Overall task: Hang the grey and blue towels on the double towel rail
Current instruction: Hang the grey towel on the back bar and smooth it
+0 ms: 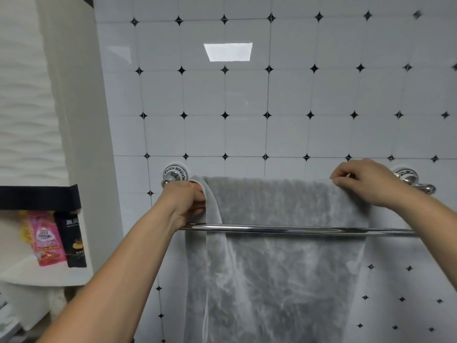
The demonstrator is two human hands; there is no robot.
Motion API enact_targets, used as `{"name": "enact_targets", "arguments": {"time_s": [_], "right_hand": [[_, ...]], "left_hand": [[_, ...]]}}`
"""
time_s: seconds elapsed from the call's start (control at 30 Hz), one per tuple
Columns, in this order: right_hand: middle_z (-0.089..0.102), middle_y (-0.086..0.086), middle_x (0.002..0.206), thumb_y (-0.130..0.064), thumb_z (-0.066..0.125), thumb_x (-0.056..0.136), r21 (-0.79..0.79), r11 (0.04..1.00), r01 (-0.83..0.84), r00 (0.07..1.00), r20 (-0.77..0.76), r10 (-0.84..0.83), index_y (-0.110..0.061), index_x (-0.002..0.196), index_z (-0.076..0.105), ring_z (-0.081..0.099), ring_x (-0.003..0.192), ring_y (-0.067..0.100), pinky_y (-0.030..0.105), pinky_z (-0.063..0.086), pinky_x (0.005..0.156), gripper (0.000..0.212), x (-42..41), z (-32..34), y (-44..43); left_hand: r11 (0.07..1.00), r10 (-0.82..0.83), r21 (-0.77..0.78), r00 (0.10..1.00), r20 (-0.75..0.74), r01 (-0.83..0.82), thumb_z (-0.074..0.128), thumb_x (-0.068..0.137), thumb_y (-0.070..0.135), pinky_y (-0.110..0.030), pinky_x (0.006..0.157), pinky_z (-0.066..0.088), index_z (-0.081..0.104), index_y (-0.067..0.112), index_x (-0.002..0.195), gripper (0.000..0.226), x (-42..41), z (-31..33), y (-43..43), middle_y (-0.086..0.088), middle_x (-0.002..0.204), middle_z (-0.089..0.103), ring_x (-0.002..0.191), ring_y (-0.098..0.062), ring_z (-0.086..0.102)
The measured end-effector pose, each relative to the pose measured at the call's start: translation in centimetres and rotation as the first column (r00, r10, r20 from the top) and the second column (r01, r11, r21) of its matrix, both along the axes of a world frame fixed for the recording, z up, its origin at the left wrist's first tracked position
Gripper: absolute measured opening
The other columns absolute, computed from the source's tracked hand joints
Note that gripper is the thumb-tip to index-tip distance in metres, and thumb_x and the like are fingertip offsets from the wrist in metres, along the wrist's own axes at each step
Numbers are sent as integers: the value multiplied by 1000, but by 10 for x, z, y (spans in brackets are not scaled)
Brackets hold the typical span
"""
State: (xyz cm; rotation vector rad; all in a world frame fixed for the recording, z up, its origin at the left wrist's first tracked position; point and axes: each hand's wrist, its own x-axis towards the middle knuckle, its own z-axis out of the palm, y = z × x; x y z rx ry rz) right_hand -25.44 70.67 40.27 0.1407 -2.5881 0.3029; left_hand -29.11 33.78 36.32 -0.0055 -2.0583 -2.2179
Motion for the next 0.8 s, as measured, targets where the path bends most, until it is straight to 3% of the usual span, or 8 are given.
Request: {"name": "enact_targets", "arguments": {"time_s": [0.07, 0.13, 0.27, 0.37, 0.47, 0.6, 0.7, 0.8], "right_hand": [[65, -9, 85, -26, 64, 88, 20, 1000, -3, 999, -32, 4, -43, 73, 55, 55, 90, 21, 36, 42, 77, 24, -5, 1, 3], [62, -13, 83, -26, 63, 89, 15, 1000, -3, 998, -55, 4, -41, 72, 56, 54, 88, 21, 36, 40, 76, 23, -7, 1, 6], [68, -2, 89, -16, 63, 89, -147, 987, -70, 992, -113, 54, -27, 77, 63, 58, 86, 24, 37, 43, 76, 16, -10, -4, 19], [68, 1, 88, -13, 64, 89, -133, 984, -117, 986, -130, 100, -22, 79, 65, 59, 85, 25, 35, 39, 74, 13, -11, -8, 24], [68, -3, 88, -13, 64, 88, -87, 988, -129, 985, -124, 118, -24, 77, 65, 60, 84, 24, 37, 43, 76, 16, -11, -8, 25], [68, -9, 86, -15, 63, 89, -93, 986, -135, 984, -129, 123, -27, 77, 64, 60, 83, 20, 35, 41, 74, 16, -9, -7, 28], [68, -7, 88, -18, 62, 89, -84, 989, -120, 987, -115, 110, -29, 77, 64, 59, 85, 21, 38, 45, 78, 16, -10, -5, 28], [68, -5, 90, -18, 62, 90, -81, 990, -114, 988, -113, 104, -26, 79, 65, 59, 87, 22, 38, 45, 80, 13, -10, -5, 28]], "left_hand": [[999, -19, 41, 1000, 5, 18, 49, 82, -18, -22, 45, 49, 55, 10, 66, 33, 0, -1, 2, -4, 52, 58, 44, -15, 59], [992, -61, 112, 997, 39, 56, 43, 85, -15, -26, 50, 54, 58, 10, 74, 30, 1, -2, 3, -6, 65, 60, 54, -18, 61], [980, -152, 141, 985, 79, 140, 38, 89, -10, -26, 52, 57, 60, 9, 83, 30, 5, -1, 3, -7, 73, 61, 57, -16, 62], [967, -214, 163, 973, 88, 198, 41, 89, -9, -38, 77, 59, 66, -2, 105, 30, 6, 1, 3, -20, 99, 65, 91, -30, 67], [959, -244, 173, 966, 89, 227, 43, 92, -6, -41, 79, 58, 60, -7, 122, 34, 8, 3, 7, -26, 118, 62, 102, -36, 64], [952, -285, 148, 954, 96, 269, 40, 93, -5, -40, 71, 59, 63, -4, 109, 28, 9, 5, 11, -24, 103, 65, 91, -35, 65], [971, -201, 153, 974, 103, 184, 46, 91, -4, -35, 60, 59, 64, -3, 99, 20, 5, 7, 11, -20, 91, 67, 76, -29, 69], [990, -131, 52, 989, 69, 128, 48, 86, -9, -34, 61, 56, 65, -4, 92, 18, 3, 9, 14, -19, 85, 69, 71, -27, 69]]}}
